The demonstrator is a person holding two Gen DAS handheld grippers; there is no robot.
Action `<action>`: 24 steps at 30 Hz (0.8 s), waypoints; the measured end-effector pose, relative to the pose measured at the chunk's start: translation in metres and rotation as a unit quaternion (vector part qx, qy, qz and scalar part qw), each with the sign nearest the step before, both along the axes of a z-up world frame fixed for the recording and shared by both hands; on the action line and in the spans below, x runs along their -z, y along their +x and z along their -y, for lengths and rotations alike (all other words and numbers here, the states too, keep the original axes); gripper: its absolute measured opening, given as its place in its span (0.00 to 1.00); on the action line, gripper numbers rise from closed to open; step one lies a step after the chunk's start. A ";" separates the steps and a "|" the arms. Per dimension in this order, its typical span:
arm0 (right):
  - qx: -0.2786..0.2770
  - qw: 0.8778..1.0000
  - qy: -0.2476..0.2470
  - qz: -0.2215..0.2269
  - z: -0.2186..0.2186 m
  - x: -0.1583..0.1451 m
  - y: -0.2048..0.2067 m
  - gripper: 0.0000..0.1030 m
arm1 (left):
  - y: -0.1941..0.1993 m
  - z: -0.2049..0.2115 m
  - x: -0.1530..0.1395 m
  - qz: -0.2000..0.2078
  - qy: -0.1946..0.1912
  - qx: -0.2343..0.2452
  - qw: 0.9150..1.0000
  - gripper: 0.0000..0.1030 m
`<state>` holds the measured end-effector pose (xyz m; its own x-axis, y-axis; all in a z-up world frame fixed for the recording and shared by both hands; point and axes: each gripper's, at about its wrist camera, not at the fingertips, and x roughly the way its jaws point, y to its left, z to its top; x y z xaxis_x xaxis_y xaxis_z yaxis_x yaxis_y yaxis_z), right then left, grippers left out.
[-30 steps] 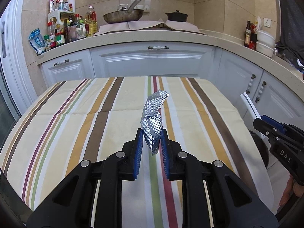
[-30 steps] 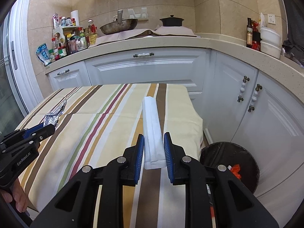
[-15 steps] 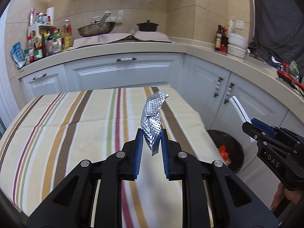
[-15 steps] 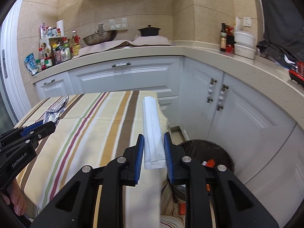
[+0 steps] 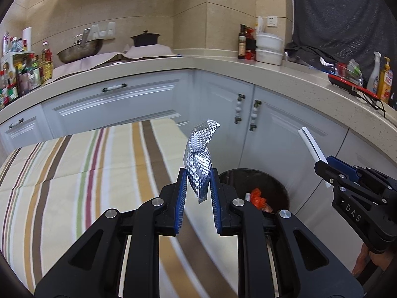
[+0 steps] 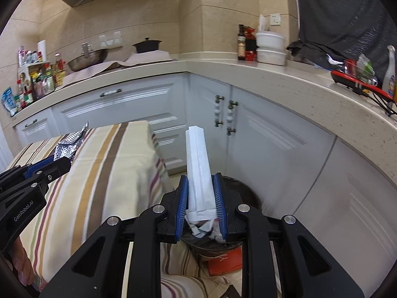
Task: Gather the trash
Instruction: 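Carry the foil wrapper and paper strip to the bin with both grippers, then open both grippers over the bin to drop the foil and strip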
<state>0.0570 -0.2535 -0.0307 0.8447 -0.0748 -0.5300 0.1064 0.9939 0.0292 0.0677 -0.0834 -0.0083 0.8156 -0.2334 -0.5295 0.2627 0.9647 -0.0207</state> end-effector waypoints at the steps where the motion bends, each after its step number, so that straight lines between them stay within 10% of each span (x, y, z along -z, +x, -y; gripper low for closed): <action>1: 0.006 1.000 0.001 0.001 0.005 0.001 0.000 0.22 | 0.003 0.006 0.000 0.001 0.001 0.005 1.000 0.18; 24: 0.036 0.999 0.032 -0.008 0.062 0.035 0.051 0.22 | 0.075 0.096 0.038 -0.028 0.049 0.033 0.998 0.18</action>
